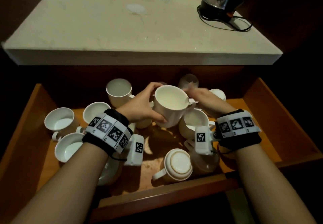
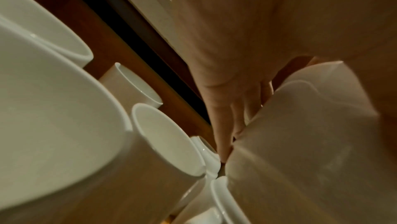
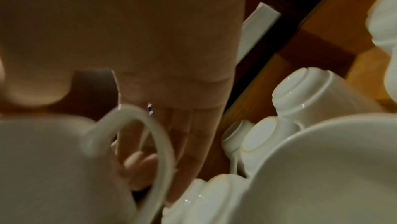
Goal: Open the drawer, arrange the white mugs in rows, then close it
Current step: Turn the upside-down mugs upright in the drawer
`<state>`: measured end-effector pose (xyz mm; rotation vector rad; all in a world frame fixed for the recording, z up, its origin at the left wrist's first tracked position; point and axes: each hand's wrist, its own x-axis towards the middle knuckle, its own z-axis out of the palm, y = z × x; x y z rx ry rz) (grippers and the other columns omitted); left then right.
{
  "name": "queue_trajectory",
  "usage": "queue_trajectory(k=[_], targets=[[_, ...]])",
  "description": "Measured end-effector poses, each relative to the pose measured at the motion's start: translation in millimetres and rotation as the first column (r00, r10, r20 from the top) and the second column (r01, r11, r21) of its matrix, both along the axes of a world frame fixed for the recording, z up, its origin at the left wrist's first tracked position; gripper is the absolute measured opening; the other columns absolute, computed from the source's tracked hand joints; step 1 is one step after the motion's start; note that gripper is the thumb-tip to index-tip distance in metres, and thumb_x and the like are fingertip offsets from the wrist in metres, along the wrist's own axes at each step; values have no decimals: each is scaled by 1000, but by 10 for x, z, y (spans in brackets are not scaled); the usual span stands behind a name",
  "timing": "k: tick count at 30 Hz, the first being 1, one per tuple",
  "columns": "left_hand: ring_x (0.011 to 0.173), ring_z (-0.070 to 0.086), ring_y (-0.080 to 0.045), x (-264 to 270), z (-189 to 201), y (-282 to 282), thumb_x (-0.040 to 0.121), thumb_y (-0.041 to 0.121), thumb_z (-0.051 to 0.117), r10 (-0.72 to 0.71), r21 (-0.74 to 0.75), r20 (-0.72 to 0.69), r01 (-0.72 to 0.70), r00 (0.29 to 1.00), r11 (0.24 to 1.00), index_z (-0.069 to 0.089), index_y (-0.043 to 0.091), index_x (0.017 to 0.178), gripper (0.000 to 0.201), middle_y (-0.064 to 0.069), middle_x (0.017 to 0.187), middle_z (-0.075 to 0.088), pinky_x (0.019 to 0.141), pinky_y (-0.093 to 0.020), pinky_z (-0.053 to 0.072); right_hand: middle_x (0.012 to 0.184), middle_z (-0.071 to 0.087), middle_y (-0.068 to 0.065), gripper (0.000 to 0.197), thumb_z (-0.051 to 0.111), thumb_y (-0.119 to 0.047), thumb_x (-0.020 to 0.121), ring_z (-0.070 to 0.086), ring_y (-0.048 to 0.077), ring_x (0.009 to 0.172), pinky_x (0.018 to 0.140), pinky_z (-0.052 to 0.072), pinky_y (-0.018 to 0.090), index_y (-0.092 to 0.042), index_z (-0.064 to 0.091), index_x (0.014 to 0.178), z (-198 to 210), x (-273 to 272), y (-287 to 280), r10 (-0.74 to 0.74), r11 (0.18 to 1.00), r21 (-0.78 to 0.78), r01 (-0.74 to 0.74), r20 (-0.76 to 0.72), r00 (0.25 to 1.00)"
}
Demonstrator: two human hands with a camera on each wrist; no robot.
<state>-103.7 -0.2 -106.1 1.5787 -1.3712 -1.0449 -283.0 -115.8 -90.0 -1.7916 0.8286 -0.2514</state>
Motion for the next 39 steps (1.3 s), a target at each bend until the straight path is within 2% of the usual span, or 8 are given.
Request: queue_trajectory(k=[4,7,15,18,27,31,35,39], targets=[[122,45,-7,-28,-60,-8,58,3,87,-120,90,41,116,992,989,36,19,131,91,4,130,49,101,-19,43,84,63,5,9,57,-11,91,62,22,78,59,51,27,-13,65,94,-95,13,49,89,988,-110,-108,-164,982],[113,48,0,-8,-52,-15,65,6,83,-180,145,2,178,984,973,37,20,136,85,7,131,47,86,0,42,81,60,12,15,58,-7,87,56,20,74,62,43,28,1,68,95,-115,34,70,112,959,-212,-187,-323,940],[113,53,-7,155,-33,-40,84,27,67,79,74,31,-81,996,994,48,19,133,53,1,126,56,85,-13,44,61,60,-6,9,61,-10,85,56,1,49,48,42,14,-15,64,79,-125,150,204,193,916,-215,-340,-505,841],[107,57,-12,213,-112,-84,85,29,66,250,40,96,-254,964,966,57,13,123,42,-3,116,63,85,-21,41,58,57,-7,7,62,-12,83,54,3,55,47,35,6,-15,64,77,-125,211,237,197,870,-266,-415,-585,786],[105,62,-20,232,-179,-108,87,29,64,423,30,144,-431,895,902,62,10,116,34,-7,111,67,78,-22,39,112,65,13,34,58,-13,87,59,28,106,79,42,30,-9,60,122,-221,454,384,204,663,-332,-671,-782,589],[104,62,-20,227,-190,-108,87,28,64,415,29,153,-424,897,905,63,9,115,33,-7,111,66,79,-23,40,113,65,10,31,59,-23,90,58,25,107,80,40,28,-8,61,117,-204,461,326,236,701,-289,-652,-769,595],[102,63,-20,228,-182,-121,87,28,65,411,10,153,-417,899,909,64,10,112,31,-6,107,67,82,-25,44,109,66,7,29,64,-31,86,60,24,103,77,42,29,-12,64,107,-97,467,69,6,802,-502,-324,-535,845],[101,63,-22,220,-188,-133,86,28,65,405,12,143,-410,903,912,65,10,110,30,-5,100,67,84,-28,45,131,47,12,66,70,-35,79,49,32,120,95,42,36,-15,42,135,-225,542,-141,-83,801,-454,-391,-730,678]])
